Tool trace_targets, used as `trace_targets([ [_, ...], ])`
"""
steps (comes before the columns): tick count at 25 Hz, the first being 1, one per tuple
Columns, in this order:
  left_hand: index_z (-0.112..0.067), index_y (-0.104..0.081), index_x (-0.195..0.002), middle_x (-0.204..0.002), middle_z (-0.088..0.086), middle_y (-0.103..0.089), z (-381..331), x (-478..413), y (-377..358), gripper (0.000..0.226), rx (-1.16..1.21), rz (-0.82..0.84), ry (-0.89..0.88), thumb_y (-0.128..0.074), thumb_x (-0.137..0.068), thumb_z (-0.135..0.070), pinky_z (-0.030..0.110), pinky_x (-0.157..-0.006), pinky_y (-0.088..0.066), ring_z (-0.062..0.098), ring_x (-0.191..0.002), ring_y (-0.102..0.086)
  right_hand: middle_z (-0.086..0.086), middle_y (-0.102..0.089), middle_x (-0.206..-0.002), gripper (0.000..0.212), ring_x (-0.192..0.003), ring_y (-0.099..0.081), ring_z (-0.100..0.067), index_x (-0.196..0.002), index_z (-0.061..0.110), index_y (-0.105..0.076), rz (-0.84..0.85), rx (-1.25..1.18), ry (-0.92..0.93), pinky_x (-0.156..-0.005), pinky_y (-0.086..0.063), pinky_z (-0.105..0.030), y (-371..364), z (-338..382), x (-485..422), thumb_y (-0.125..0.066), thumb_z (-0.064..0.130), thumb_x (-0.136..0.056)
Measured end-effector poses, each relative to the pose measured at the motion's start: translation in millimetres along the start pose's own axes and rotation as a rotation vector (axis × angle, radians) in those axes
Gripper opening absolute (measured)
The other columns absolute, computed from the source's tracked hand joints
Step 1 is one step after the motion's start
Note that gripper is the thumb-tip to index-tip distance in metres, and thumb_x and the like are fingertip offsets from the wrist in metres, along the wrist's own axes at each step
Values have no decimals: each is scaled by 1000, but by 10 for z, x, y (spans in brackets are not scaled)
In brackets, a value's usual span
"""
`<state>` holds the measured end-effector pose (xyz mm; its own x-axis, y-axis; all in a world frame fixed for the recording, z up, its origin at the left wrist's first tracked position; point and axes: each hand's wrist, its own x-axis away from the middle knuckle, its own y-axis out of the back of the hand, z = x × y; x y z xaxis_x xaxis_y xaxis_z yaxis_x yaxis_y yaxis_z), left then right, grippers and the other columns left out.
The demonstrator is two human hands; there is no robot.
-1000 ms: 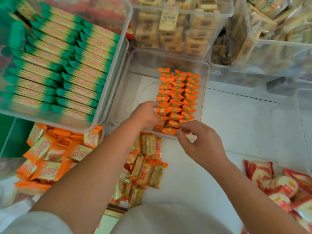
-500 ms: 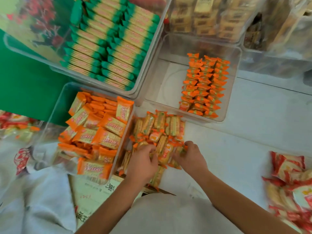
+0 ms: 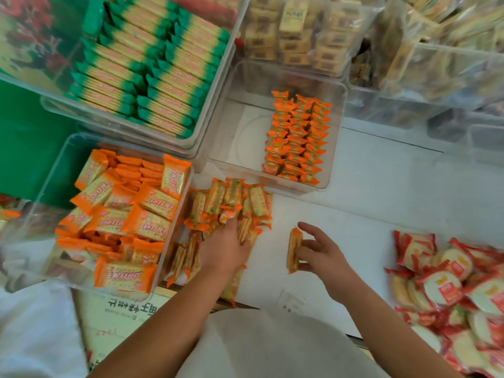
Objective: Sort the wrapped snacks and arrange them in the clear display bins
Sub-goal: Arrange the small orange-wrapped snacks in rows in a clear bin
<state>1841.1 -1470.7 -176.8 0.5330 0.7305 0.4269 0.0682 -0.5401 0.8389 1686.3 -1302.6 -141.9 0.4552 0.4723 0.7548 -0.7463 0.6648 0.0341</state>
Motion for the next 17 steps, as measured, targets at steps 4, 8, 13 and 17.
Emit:
trace_targets([
  [4,-26,-68,-107,-91,-15,-71,-176,338,201,25,528,-47,-44,-76,-86,-37,27,-72,-56,3,-84,-67,-22,-68,-128,37,-104,-68,-37,-135,13,-62,233,-390,18,-91,-57,-57,147,280,345,-55,12,-98],
  [8,-27,-53,-90,-81,-12,-66,-539,721,457,27,759,-9,-66,-78,-84,-33,30,-67,-53,5,-70,-62,-15,-70,-129,33,-114,-69,-37,-134,9,-62,214,-322,102,-99,-54,-56,107,381,587,-53,5,-103],
  [13,-23,-55,-91,-95,-10,-71,-724,1005,580,29,938,106,-189,-83,-83,-27,33,-77,-60,13,-88,-70,-23,-72,-120,34,-110,-70,-43,-133,6,-57,204,-308,173,-97,-55,-55,84,461,817,-59,11,-100],
  [17,-27,-64,-107,-104,-12,-72,-655,1088,616,32,1011,84,-203,-83,-83,-17,28,-88,-58,13,-99,-70,-25,-68,-124,32,-106,-71,-43,-127,6,-63,198,-283,220,-84,-60,-49,120,484,846,-63,11,-96],
])
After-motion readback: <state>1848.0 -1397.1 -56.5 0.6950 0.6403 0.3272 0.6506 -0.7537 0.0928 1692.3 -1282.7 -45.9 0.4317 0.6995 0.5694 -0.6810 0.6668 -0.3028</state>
